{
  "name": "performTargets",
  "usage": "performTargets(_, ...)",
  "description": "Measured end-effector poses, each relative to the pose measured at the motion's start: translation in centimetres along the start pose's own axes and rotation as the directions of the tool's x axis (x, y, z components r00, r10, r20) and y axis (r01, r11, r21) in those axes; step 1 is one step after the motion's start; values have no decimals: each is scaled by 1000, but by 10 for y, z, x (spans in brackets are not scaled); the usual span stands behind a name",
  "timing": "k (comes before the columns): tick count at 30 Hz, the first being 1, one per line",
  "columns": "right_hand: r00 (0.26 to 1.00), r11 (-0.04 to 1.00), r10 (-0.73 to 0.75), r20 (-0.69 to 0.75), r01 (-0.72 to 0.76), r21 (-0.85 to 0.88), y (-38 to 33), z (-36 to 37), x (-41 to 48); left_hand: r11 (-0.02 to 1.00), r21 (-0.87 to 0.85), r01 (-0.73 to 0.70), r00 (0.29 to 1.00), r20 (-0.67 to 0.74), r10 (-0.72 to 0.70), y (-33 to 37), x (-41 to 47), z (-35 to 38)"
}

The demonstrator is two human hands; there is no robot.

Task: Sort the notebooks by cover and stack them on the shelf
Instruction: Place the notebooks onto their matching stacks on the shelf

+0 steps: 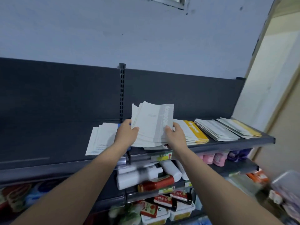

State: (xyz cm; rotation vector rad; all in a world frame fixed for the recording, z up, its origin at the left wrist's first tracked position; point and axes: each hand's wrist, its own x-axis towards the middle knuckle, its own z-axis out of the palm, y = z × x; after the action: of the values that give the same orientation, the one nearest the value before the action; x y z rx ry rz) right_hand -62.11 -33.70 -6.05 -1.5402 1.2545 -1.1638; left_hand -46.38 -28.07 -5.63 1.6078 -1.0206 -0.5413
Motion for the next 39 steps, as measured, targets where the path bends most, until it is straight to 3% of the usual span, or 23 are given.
performTargets(9, 994, 999, -13, -111, 8, -41, 26, -54, 59, 998, 37, -48, 993, 113, 44, 21, 41, 81)
performTargets(20, 960, 975, 117, -253, -159, -152, 62, -115, 136, 990, 123, -62, 954, 299, 23, 40, 91, 182)
performTargets(27, 964, 979, 135, -229, -165, -118, 89, -174, 183, 990, 137, -26, 923, 383, -29, 45, 114, 265)
performTargets(39, 994, 923, 83, -77, -105, -370, 128, -272, 261, 980, 197, 14, 952, 296, -73, 69, 112, 388)
